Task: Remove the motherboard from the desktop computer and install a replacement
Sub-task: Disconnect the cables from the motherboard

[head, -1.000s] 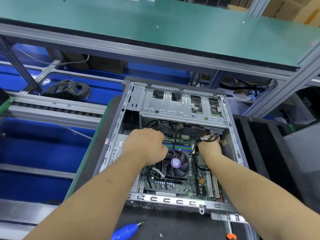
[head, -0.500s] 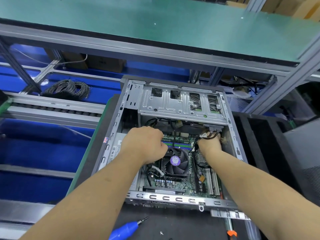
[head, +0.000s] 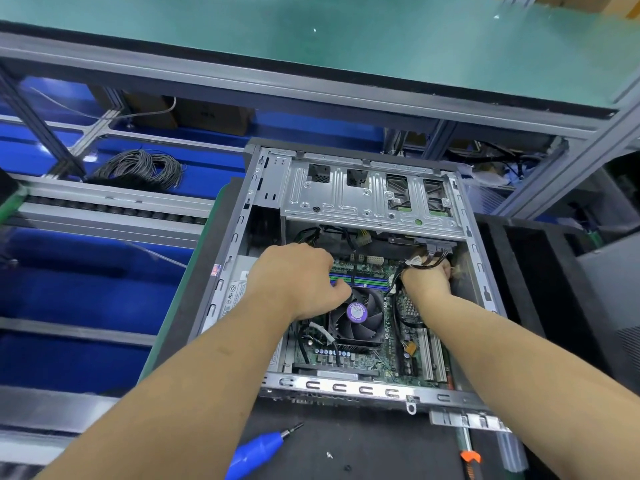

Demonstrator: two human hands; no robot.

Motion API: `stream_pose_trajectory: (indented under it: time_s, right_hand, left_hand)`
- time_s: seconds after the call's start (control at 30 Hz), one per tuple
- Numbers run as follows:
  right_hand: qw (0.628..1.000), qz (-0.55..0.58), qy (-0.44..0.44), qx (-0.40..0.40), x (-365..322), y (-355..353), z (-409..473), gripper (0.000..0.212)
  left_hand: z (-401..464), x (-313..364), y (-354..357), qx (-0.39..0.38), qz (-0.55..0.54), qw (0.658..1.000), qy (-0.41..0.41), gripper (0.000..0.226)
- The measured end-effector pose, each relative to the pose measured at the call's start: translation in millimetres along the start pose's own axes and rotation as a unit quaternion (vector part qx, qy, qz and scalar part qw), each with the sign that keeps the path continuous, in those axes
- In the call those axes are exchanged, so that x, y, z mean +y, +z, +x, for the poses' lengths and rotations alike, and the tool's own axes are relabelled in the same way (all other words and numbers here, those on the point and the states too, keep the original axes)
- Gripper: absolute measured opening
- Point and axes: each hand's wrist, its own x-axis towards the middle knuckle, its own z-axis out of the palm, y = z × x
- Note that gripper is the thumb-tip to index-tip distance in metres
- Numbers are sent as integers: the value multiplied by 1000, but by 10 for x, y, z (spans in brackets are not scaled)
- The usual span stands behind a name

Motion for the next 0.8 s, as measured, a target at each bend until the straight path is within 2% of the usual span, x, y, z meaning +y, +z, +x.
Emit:
stream_pose_trajectory:
  time_s: [0.2, 0.37, 0.47, 0.6, 0.8]
  right_hand:
    - [1000, 3, -4, -25, 1, -19, 5, 26]
    - [999, -7, 24, 24, 24, -10, 12, 46]
    - [998, -31, 26, 41, -3, 11, -114, 34]
    - [999, -41, 0, 24, -35, -66, -283, 25]
    - [999, 34, 17, 32, -30, -193, -554, 39]
  left_hand:
    - [3, -8, -8, -4, 0, 1000, 14, 46]
    - [23, 1, 0, -2, 10, 1000, 20, 54]
    - [28, -5, 1, -13, 8, 1000, 17, 53]
    - [34, -18, 15, -22, 11, 1000, 14, 48]
    - [35, -17, 3, -17, 14, 1000, 0, 40]
